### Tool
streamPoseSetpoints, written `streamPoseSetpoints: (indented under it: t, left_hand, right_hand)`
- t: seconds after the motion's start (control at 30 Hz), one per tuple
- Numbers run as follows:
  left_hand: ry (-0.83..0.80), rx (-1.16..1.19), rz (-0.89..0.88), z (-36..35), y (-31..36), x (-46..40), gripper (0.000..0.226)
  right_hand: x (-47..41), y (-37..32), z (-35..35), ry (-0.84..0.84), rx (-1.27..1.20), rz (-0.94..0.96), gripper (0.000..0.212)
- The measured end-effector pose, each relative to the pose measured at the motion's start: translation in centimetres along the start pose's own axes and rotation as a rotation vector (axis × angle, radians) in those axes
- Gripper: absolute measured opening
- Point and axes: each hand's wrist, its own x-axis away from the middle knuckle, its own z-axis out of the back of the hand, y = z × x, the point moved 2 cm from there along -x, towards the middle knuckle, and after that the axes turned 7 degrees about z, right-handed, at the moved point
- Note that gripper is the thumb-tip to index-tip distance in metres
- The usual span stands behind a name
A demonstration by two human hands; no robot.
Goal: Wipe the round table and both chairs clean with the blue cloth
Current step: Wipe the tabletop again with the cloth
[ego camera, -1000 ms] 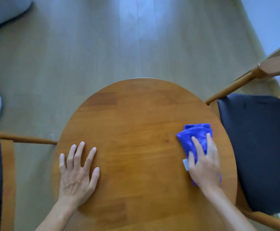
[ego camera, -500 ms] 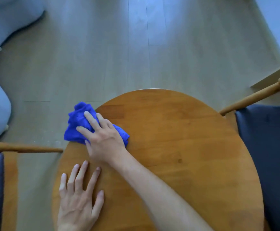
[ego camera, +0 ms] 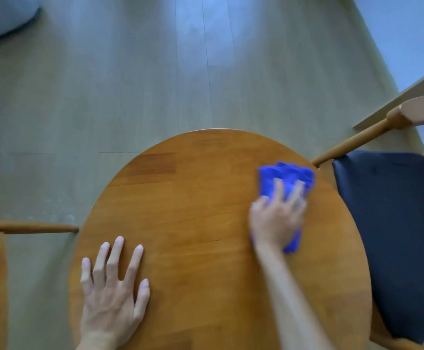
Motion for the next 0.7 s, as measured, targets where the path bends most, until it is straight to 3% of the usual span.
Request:
streamPoseSetpoints:
  t: [0.13, 0.2, 0.27, 0.33, 0.43, 0.53, 0.6, 0.7]
  left_hand:
    - [0.013, 0.163, 0.026, 0.9, 0.2, 0.0, 0.061]
    - [0.030, 0.339, 0.117, 1.7, 0.0, -0.5, 0.061]
    - [0.076, 0.480, 0.204, 2.9, 0.1, -1.7, 0.063]
    - [0.115, 0.481, 0.223, 3.7, 1.5, -3.6, 0.066]
    - [-0.001, 0.328, 0.293, 3.0, 5.3, -6.9, 0.075]
    - [-0.077, 0.250, 0.411, 1.9, 8.4, -8.1, 0.075]
    - [-0.064, 0.258, 0.358, 1.6, 11.1, -7.6, 0.070]
    - [-0.082, 0.240, 0.105, 0.8, 18.5, -5.8, 0.070]
  right_hand:
    - [10.8, -13.9, -2.3, -0.276, -0.194, 0.457, 0.052]
    - [13.6, -16.0, -2.2, -0.506, -0.312, 0.610, 0.057]
    - [11.6, -14.0, -1.3, -0.588, -0.434, 0.621, 0.057]
    - [7.9, -9.2, 0.3, -0.496, -0.436, 0.543, 0.049]
    - [2.9, 1.4, 2.1, -0.303, -0.138, 0.404, 0.046]
    - [1.1, 9.3, 2.1, -0.299, 0.052, 0.292, 0.058]
    - [1.3, 11.4, 1.0, -0.267, 0.110, 0.338, 0.059]
    - [1.2, 11.8, 0.3, -0.182, 0.091, 0.366, 0.054]
